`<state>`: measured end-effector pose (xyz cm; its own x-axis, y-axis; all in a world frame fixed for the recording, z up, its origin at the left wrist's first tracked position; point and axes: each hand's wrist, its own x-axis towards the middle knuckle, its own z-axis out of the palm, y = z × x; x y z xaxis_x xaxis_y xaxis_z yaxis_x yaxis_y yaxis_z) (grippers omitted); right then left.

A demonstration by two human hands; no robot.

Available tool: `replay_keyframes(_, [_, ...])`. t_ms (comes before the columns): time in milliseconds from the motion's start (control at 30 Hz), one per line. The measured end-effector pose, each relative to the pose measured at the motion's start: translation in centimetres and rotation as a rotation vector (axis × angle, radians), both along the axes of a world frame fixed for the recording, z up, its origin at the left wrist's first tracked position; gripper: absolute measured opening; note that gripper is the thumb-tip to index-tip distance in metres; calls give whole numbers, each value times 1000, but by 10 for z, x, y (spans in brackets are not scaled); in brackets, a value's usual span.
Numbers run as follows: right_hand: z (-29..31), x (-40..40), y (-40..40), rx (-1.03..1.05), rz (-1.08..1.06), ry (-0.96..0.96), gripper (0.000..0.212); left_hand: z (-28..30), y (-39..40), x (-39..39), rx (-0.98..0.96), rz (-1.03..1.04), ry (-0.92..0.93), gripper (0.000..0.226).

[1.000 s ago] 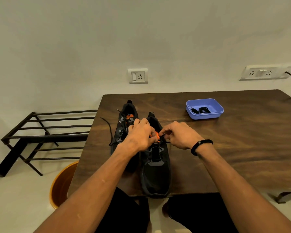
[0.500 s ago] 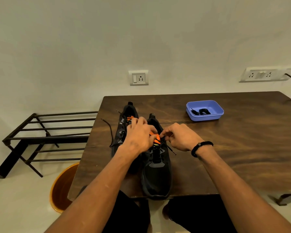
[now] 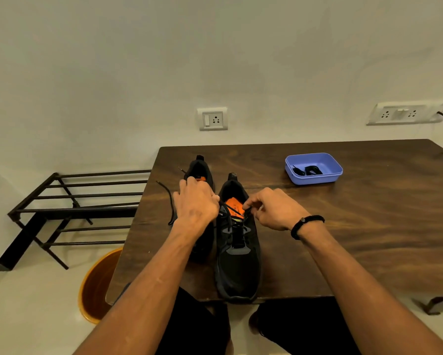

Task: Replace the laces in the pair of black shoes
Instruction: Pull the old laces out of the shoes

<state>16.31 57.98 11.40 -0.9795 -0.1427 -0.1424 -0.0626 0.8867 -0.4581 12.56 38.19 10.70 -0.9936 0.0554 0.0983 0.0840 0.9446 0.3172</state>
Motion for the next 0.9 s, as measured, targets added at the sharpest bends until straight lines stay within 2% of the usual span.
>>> replay_keyframes(167, [1,0,-3,8,-4,-17,35,-1,6,4,-25,46,2,26])
replay_keyframes(300, [4,1,-2,23,-29,-29,42,-3,-4,-4,8,211,-28,35])
replay_keyframes(433, [4,1,-7,-20,-7,-52,24,-8,-21,-6,8,285,33,37])
replay_keyframes(500, [3,2,-14,-77,-5,-98,20,-7,-21,-5,23,235,116,45])
replay_keyframes(567, [-1,4,-24,-109,-10,-166,24,-4,-18,-4,131,79,157,39])
replay_keyframes(633, [-5,7,-31,-109,-26,-211,31,0,-11,-3,308,-117,11,25])
replay_keyframes(700, [-8,10,-38,-128,-53,-233,31,0,-3,1,297,-270,-137,14])
replay_keyframes(767, [-9,10,-41,-164,-99,-242,35,-6,3,3,222,-310,-191,7])
replay_keyframes(900, [-5,12,-43,-252,-145,-271,43,-13,3,1,203,-229,-249,6])
